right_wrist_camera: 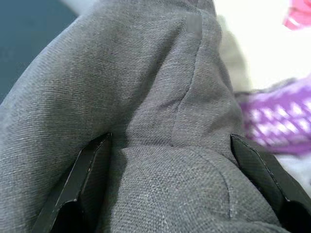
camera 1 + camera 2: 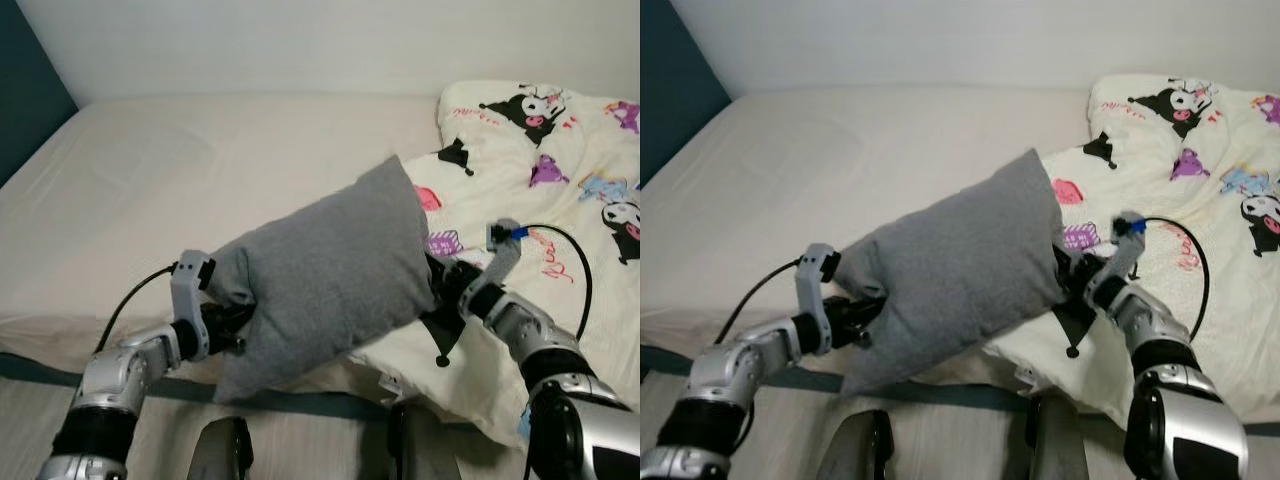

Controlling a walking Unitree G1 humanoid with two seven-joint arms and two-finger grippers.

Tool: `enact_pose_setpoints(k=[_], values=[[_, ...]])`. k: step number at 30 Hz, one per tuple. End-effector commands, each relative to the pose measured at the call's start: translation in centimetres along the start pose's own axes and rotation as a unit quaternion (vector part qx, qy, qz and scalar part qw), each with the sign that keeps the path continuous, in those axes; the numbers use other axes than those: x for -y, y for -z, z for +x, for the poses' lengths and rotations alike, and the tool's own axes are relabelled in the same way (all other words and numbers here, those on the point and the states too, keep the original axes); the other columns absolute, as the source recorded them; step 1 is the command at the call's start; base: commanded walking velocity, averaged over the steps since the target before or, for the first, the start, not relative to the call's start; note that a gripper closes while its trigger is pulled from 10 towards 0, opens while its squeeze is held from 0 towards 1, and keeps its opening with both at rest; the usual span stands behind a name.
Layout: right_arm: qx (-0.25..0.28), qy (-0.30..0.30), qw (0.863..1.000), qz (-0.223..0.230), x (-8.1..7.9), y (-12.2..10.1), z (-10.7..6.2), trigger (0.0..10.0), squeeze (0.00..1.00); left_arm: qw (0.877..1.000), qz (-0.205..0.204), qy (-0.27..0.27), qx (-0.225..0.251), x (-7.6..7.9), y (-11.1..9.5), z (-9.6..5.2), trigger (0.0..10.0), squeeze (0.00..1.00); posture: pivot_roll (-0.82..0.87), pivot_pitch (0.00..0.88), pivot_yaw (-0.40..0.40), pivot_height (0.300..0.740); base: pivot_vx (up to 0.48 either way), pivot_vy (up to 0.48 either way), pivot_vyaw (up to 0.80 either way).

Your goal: Clean up the room

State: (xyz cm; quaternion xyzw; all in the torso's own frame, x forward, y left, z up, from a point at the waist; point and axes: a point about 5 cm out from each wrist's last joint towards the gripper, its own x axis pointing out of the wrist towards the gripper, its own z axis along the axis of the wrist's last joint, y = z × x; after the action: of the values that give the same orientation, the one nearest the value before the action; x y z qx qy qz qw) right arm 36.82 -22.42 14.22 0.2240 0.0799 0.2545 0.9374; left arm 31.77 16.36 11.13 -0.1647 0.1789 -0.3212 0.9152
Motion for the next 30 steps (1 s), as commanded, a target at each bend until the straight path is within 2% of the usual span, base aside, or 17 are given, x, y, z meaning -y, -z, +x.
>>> enact_pose_setpoints(k=[1, 4, 5, 7, 9, 10, 11, 12, 16, 20, 26, 30], values=[[-0.075, -0.047, 0.996, 0.003, -2.0, 3.3, 1.5, 7.3, 0.00, 0.999, -0.004, 0.047, 0.024, 2.3, -0.4, 1.2, 0.0, 0.00, 0.11, 0.228, 0.032, 0.578, 0.000, 0.000, 0.00], [-0.075, -0.047, 0.996, 0.003, -2.0, 3.3, 1.5, 7.3, 0.00, 0.999, -0.004, 0.047, 0.024, 2.3, -0.4, 1.2, 0.0, 0.00, 0.11, 0.228, 0.032, 0.578, 0.000, 0.000, 0.00], [-0.079, -0.014, 0.997, -0.013, -1.6, 3.7, 1.4, 0.0, 0.00, 0.998, -0.015, 0.035, 0.039, 2.4, -0.5, 1.3, 0.0, 0.00, 0.10, 0.219, 0.025, 0.578, 0.000, 0.000, 0.00], [-0.079, -0.014, 0.997, -0.013, -1.6, 3.7, 1.4, 0.0, 0.00, 0.998, -0.015, 0.035, 0.039, 2.4, -0.5, 1.3, 0.0, 0.00, 0.10, 0.219, 0.025, 0.578, 0.000, 0.000, 0.00], [-0.060, 0.054, 0.996, -0.045, -0.7, 4.3, 0.6, 0.0, 0.00, 0.991, -0.068, -0.033, 0.109, 1.6, -1.4, 1.2, 0.0, 0.00, 0.07, 0.190, 0.014, 0.578, 0.000, 0.000, 0.00], [-0.060, 0.054, 0.996, -0.045, -0.7, 4.3, 0.6, 0.0, 0.00, 0.991, -0.068, -0.033, 0.109, 1.6, -1.4, 1.2, 0.0, 0.00, 0.07, 0.190, 0.014, 0.578, 0.000, 0.000, 0.00], [-0.043, 0.077, 0.994, -0.057, -0.5, 4.3, 0.2, 0.0, 0.00, 0.983, -0.096, -0.064, 0.141, 1.1, -1.7, 1.0, 0.0, 0.00, 0.06, 0.181, 0.010, 0.578, 0.000, 0.000, 0.00], [-0.021, 0.089, 0.994, -0.066, -0.6, 4.1, -0.1, 0.0, 0.00, 0.975, -0.113, -0.102, 0.163, 0.5, -1.8, 0.7, 10.0, 0.00, 0.05, 0.171, 0.008, 0.578, 0.000, 0.000, 0.00], [0.017, 0.100, 0.992, -0.076, -1.2, 3.6, -0.4, 0.0, 0.00, 0.967, -0.124, -0.144, 0.171, 0.0, -1.6, 0.5, 10.0, 0.00, 0.03, 0.151, 0.007, 0.578, 0.000, 0.000, 0.00], [0.032, 0.098, 0.992, -0.079, -1.6, 3.4, -0.4, 0.0, 0.00, 0.968, -0.118, -0.154, 0.161, 0.0, -1.3, 0.6, 10.0, 0.00, 0.03, 0.144, 0.008, 0.578, 0.000, 0.000, 0.00], [0.065, 0.095, 0.990, -0.082, -2.7, 2.9, -0.3, 0.0, 0.00, 0.975, -0.097, -0.155, 0.129, 1.1, -0.3, 1.4, 10.0, 0.00, 0.01, 0.130, 0.004, 0.578, 0.000, 0.000, 0.00], [0.089, 0.080, 0.987, -0.103, -4.6, 2.1, 0.3, 0.0, 0.00, 0.974, -0.092, -0.157, 0.136, 2.3, -0.2, 2.0, 10.0, 0.00, 0.01, 0.134, -0.006, 0.578, 0.000, 0.000, 0.00]])
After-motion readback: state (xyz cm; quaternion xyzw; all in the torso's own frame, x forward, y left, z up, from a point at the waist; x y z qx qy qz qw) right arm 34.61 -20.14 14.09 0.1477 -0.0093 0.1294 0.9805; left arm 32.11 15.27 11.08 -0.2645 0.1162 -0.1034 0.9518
